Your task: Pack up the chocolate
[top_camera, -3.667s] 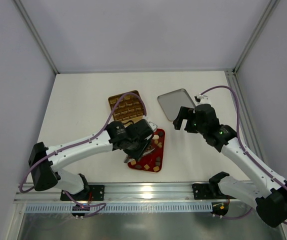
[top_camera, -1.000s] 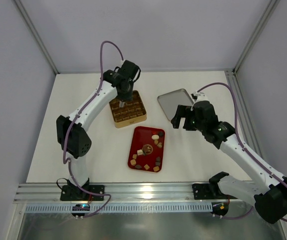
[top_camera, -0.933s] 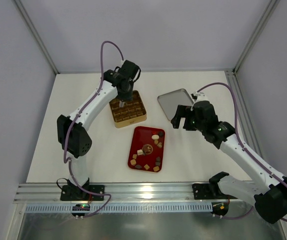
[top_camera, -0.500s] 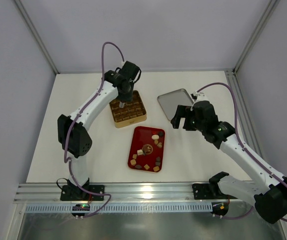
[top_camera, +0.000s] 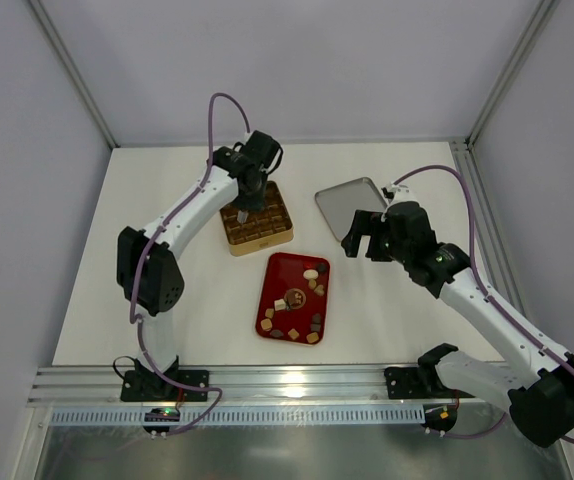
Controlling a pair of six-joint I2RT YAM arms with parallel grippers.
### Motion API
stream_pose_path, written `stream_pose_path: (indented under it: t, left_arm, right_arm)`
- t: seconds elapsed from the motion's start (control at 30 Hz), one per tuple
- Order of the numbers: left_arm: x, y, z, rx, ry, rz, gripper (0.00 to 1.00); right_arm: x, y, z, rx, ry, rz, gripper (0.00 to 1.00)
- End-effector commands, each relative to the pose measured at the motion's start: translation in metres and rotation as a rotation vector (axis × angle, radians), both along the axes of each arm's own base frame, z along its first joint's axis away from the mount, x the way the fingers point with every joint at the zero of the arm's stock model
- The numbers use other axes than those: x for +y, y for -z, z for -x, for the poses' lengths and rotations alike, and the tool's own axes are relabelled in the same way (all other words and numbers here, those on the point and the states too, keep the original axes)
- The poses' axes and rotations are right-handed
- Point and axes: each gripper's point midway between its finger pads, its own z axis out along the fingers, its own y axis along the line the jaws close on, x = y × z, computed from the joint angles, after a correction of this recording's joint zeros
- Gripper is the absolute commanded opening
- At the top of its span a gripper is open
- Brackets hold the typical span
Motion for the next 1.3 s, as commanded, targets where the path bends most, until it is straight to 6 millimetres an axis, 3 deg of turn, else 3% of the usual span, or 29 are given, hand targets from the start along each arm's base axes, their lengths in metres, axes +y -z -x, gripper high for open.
stream_pose_path:
  t: [0.0, 0.33, 0.77, 0.9, 1.0, 1.27]
  left_arm:
    - [0.004, -0.018, -0.01, -0.071, -0.002, 0.007, 0.28]
    - [0.001, -0.03, -0.015, -0.093, 0.014, 0.012, 0.39]
    - [-0.003, -0.064, -0.001, -0.13, 0.033, 0.095, 0.38]
    - [-0.008, -0.086, 0.019, -0.161, 0.062, 0.146, 0.38]
    - [-0.014, -0.088, 0.036, -0.149, 0.086, 0.174, 0.38]
    - [-0.024, -0.092, 0.11, -0.111, 0.177, 0.212, 0.38]
  right_arm:
    - [0.004, -0.012, -0.004, -0.032, -0.002, -0.025, 1.0]
    - [0.003, -0.014, -0.004, -0.038, 0.001, -0.023, 1.0]
    - [0.005, -0.012, -0.007, -0.033, 0.003, -0.023, 1.0]
    - [0.004, -0.01, -0.007, -0.035, 0.004, -0.023, 1.0]
    - [0.004, -0.01, -0.008, -0.036, 0.009, -0.024, 1.0]
    - [0.003, -0.009, -0.008, -0.037, 0.018, -0.023, 1.0]
